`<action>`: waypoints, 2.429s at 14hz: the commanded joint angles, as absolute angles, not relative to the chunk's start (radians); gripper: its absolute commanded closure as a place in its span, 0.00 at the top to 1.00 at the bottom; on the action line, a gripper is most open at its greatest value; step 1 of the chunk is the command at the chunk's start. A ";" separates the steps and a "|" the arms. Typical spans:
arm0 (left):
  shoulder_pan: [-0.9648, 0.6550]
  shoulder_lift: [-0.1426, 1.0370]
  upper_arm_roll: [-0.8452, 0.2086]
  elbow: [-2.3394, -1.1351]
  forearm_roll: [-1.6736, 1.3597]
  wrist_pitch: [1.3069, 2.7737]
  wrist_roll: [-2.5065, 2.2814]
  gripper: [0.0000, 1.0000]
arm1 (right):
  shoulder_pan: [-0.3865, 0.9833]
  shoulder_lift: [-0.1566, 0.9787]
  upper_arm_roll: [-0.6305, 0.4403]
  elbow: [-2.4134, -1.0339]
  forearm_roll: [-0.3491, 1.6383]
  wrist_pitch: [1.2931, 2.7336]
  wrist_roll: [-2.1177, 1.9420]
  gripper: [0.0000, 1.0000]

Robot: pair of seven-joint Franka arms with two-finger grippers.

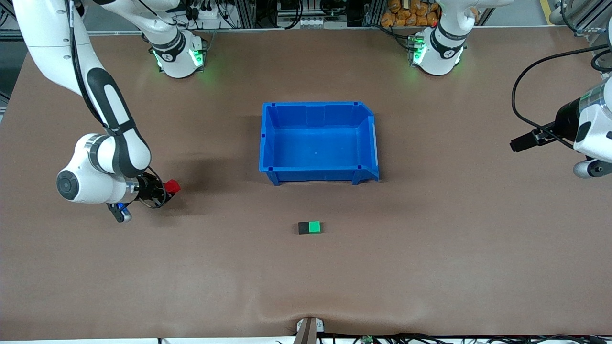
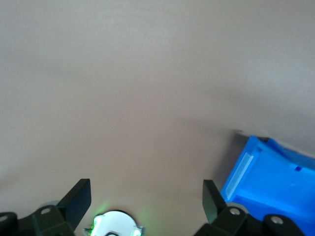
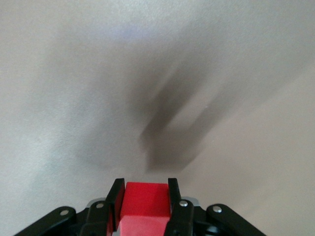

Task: Attach green and red cubes to black cube
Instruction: 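Retract the left arm while the right gripper lifts the red cube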

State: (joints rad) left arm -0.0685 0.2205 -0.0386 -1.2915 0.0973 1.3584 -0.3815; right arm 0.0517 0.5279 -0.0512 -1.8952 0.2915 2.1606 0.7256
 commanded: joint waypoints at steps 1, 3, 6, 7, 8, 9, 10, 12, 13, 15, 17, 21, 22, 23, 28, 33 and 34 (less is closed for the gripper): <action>-0.048 0.175 -0.046 -1.338 0.120 1.368 -0.318 1.00 | 0.080 0.522 -0.054 -1.884 0.304 2.157 0.793 0.00; -0.031 0.166 -0.048 -1.338 0.118 1.373 -0.264 1.00 | 0.095 0.522 -0.054 -1.876 0.304 2.157 0.842 0.00; -0.023 0.155 -0.048 -1.338 0.109 1.388 -0.236 1.00 | 0.126 0.526 -0.054 -1.856 0.304 2.157 0.939 0.00; -0.021 0.152 -0.048 -1.338 0.109 1.388 -0.232 1.00 | 0.129 0.529 -0.054 -1.849 0.304 2.157 0.957 0.00; -0.021 0.147 -0.048 -1.338 0.107 1.391 -0.232 1.00 | 0.133 0.531 -0.054 -1.845 0.304 2.157 0.966 0.00; -0.021 0.146 -0.048 -1.338 0.106 1.402 -0.230 1.00 | 0.135 0.535 -0.054 -1.841 0.305 2.157 0.969 0.00; -0.021 0.146 -0.048 -1.338 0.104 1.411 -0.230 1.00 | 0.137 0.537 -0.054 -1.838 0.305 2.158 0.977 0.00; -0.021 0.147 -0.048 -1.335 0.098 1.437 -0.229 1.00 | 0.137 0.543 -0.052 -1.826 0.316 2.158 1.003 0.00; -0.023 0.150 -0.048 -1.332 0.097 1.439 -0.229 1.00 | 0.143 0.548 -0.054 -1.821 0.334 2.158 1.012 0.00; -0.028 0.149 -0.049 -1.331 0.097 1.443 -0.229 1.00 | 0.150 0.560 -0.054 -1.807 0.370 2.158 1.019 0.00; -0.032 0.146 -0.052 -1.335 0.097 1.445 -0.227 1.00 | 0.152 0.569 -0.054 -1.793 0.402 2.158 1.025 0.00; -0.040 0.036 -0.078 -1.476 0.060 1.529 -0.229 1.00 | 0.155 0.589 -0.054 -1.773 0.446 2.163 1.031 0.00; -0.037 -0.012 -0.078 -1.543 0.057 1.561 -0.229 1.00 | 0.159 0.597 -0.054 -1.763 0.448 2.164 1.049 0.00; -0.037 -0.032 -0.078 -1.571 0.057 1.566 -0.229 1.00 | 0.170 0.603 -0.054 -1.756 0.448 2.171 1.080 0.00; -0.049 -0.054 -0.087 -1.572 0.055 1.536 -0.200 1.00 | 0.222 0.644 -0.054 -1.707 0.446 2.218 1.202 0.00; -0.043 -0.074 -0.083 -1.565 0.017 1.516 -0.140 1.00 | 0.241 0.664 -0.054 -1.683 0.462 2.227 1.233 0.00; -0.043 -0.072 -0.083 -1.562 0.015 1.516 -0.140 1.00 | 0.241 0.664 -0.054 -1.681 0.462 2.230 1.244 0.00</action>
